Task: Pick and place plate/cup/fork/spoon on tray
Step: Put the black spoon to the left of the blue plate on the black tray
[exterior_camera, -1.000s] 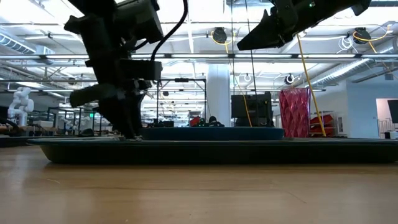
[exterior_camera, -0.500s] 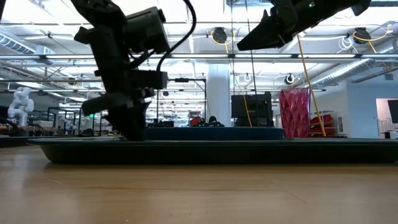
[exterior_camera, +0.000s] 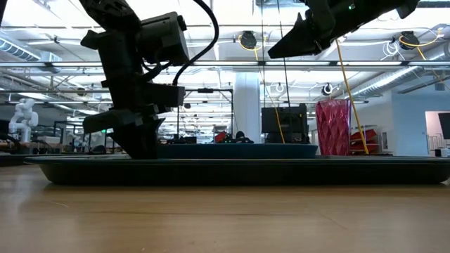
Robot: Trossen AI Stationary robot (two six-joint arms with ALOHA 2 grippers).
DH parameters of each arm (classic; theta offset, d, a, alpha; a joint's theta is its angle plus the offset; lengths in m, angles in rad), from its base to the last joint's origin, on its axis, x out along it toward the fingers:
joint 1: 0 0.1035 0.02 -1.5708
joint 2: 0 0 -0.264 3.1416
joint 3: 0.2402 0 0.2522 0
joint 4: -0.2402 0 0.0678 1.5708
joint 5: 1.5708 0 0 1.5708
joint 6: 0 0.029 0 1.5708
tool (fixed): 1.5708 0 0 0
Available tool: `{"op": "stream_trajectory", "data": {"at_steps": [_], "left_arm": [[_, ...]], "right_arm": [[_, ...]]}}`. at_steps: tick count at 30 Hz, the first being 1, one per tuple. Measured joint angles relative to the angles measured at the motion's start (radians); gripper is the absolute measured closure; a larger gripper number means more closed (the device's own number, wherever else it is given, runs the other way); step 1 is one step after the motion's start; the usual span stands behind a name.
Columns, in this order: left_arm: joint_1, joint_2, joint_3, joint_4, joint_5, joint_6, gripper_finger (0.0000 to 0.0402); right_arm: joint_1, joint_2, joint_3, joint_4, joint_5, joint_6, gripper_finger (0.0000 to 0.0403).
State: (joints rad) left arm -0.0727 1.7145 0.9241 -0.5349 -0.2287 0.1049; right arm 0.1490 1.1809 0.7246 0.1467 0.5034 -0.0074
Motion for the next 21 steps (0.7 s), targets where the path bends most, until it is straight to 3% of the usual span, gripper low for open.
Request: {"op": "stream_trajectory", "data": {"at_steps": [21], "left_arm": [[-0.021,-0.043,-0.002,-0.076,-0.034,-0.022,0.025]], "right_arm": [[-0.011,-0.001,-0.036,-0.013,-0.007,0.022,0.0319]]}}
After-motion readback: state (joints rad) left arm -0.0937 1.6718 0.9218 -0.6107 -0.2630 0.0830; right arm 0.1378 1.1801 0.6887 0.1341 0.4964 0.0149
